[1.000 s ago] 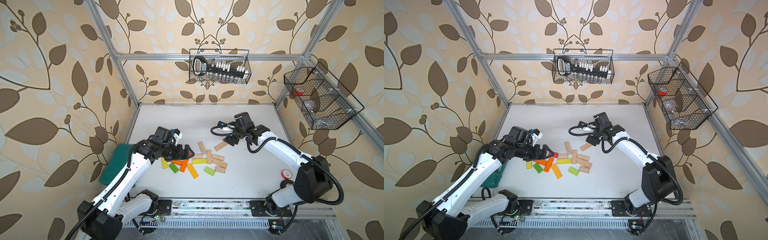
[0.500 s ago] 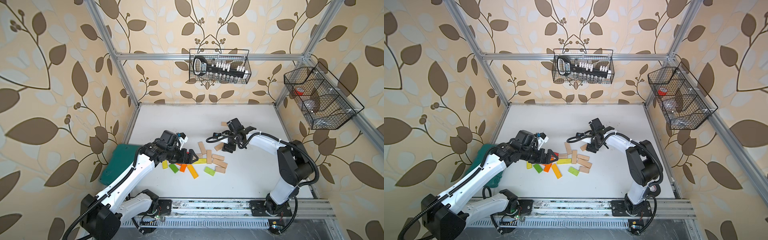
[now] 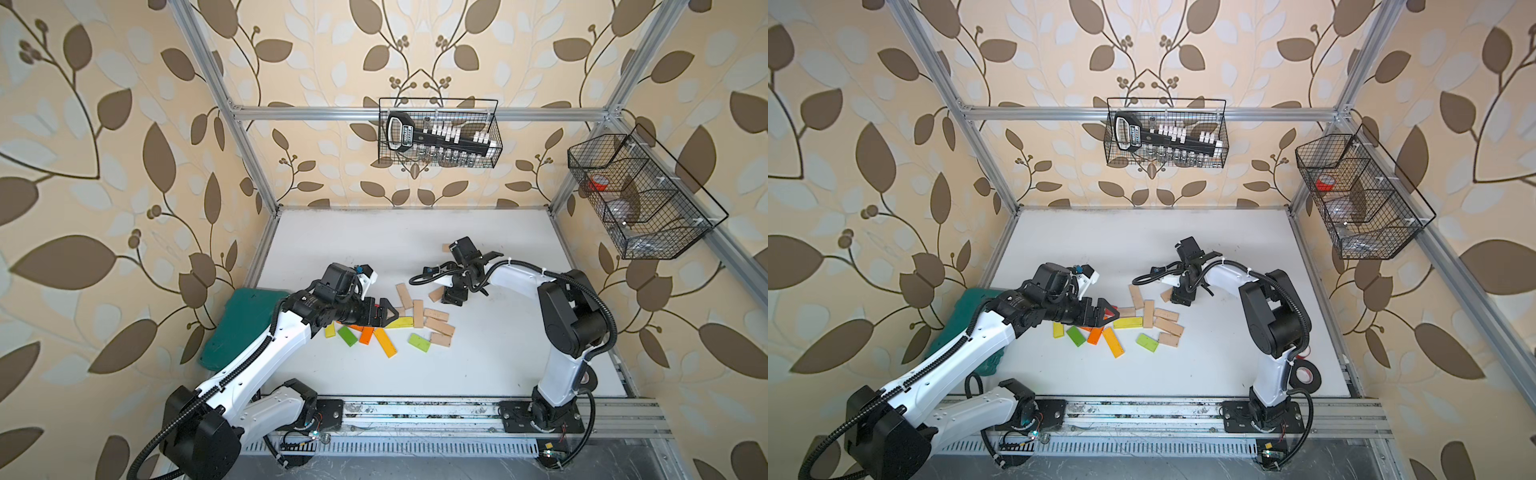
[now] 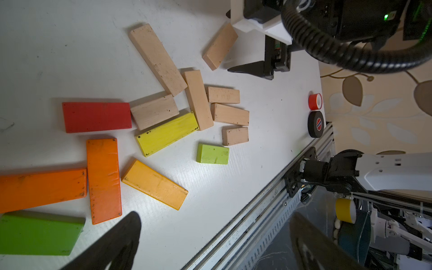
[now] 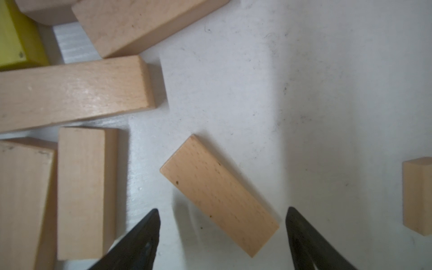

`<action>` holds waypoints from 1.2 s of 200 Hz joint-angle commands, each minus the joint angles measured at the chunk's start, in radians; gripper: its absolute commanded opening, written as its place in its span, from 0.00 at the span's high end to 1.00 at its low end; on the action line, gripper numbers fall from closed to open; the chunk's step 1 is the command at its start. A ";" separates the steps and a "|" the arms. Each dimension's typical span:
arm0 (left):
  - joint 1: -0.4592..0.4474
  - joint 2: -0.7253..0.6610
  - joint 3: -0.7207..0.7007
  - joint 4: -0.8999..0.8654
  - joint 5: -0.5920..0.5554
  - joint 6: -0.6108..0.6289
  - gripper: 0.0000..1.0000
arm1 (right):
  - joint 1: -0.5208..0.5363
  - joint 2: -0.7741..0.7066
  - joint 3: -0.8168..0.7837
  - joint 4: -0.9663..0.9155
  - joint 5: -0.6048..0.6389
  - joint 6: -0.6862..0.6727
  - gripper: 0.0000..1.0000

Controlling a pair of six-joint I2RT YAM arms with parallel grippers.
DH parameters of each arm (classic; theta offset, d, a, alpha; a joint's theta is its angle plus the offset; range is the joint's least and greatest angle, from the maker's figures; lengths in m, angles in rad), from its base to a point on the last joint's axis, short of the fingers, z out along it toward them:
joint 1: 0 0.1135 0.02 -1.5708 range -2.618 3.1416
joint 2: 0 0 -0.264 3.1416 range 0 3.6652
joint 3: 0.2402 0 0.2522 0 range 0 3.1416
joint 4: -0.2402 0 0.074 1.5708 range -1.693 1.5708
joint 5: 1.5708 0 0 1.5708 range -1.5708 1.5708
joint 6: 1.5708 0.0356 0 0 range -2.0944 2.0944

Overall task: Assemble a giraffe with building blocks
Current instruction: Pick up the building block from the center of the board.

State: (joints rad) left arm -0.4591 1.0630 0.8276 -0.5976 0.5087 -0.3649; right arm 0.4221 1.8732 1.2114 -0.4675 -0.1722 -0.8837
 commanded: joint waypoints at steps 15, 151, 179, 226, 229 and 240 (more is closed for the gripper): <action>-0.006 0.013 0.009 0.015 -0.005 0.037 0.01 | -0.009 0.055 0.040 -0.019 -0.036 -0.021 0.17; -0.006 0.022 0.097 -0.067 -0.037 0.076 0.01 | -0.014 0.024 0.006 -0.091 0.045 0.264 0.67; -0.006 0.016 0.096 -0.073 -0.039 0.080 0.01 | -0.013 -0.023 -0.027 -0.033 0.055 0.388 0.76; -0.006 0.011 0.087 -0.069 -0.039 0.087 0.01 | -0.016 -0.123 -0.073 0.069 0.170 0.684 0.77; -0.006 0.012 0.087 -0.067 -0.038 0.086 0.01 | -0.020 -0.131 -0.073 0.075 0.188 0.716 0.77; -0.006 0.018 0.089 -0.058 -0.037 0.087 0.01 | -0.038 -0.162 -0.083 0.096 0.219 0.826 0.73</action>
State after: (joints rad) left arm -0.4591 1.0863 0.8879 -0.6613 0.4683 -0.3122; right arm 0.4030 1.7847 1.1500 -0.4507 -0.0586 -0.3264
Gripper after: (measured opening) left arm 0.989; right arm 0.262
